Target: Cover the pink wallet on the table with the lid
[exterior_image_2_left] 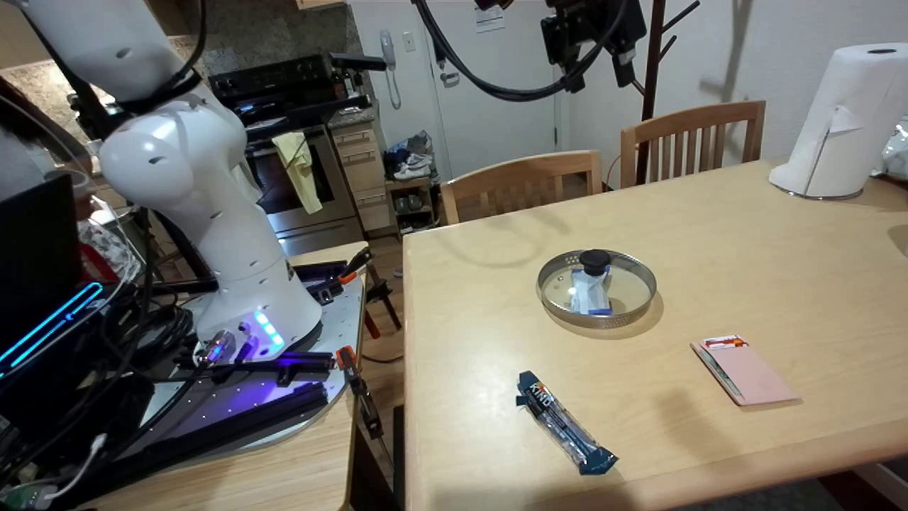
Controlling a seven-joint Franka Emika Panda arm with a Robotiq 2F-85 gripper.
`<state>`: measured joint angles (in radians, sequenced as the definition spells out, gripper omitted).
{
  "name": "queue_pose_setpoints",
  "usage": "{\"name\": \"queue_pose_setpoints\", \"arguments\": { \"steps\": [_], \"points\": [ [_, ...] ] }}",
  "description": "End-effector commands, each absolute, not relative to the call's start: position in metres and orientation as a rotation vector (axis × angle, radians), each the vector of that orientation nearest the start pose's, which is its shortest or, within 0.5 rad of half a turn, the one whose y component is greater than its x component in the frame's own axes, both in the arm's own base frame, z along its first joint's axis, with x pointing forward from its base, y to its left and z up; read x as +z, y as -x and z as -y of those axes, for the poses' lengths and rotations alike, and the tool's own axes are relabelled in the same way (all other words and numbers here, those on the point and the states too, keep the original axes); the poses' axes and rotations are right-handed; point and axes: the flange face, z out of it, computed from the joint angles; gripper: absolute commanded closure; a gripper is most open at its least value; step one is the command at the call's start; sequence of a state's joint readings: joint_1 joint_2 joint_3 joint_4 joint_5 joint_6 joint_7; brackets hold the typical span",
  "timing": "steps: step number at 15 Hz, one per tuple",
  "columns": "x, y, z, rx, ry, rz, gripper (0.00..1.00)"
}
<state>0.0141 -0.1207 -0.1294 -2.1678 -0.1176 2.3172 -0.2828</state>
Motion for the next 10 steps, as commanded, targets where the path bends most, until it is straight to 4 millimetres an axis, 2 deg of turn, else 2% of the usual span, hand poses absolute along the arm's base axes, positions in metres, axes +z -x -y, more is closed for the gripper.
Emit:
{"name": "queue_pose_setpoints", "arguments": {
  "steps": [1, 2, 5, 6, 8, 10],
  "points": [
    [0.476, -0.545, 0.066, -0.556, 3.214, 0.302, 0.0],
    [0.487, -0.505, 0.065, -0.55, 3.193, 0.267, 0.0],
    [0.495, -0.489, 0.067, -0.495, 3.214, 0.233, 0.0],
    [0.485, -0.512, 0.068, -0.505, 3.214, 0.282, 0.0],
    [0.494, -0.498, 0.069, -0.504, 3.211, 0.265, 0.0],
    [0.497, -0.493, 0.068, -0.511, 3.208, 0.263, 0.0]
  ]
}}
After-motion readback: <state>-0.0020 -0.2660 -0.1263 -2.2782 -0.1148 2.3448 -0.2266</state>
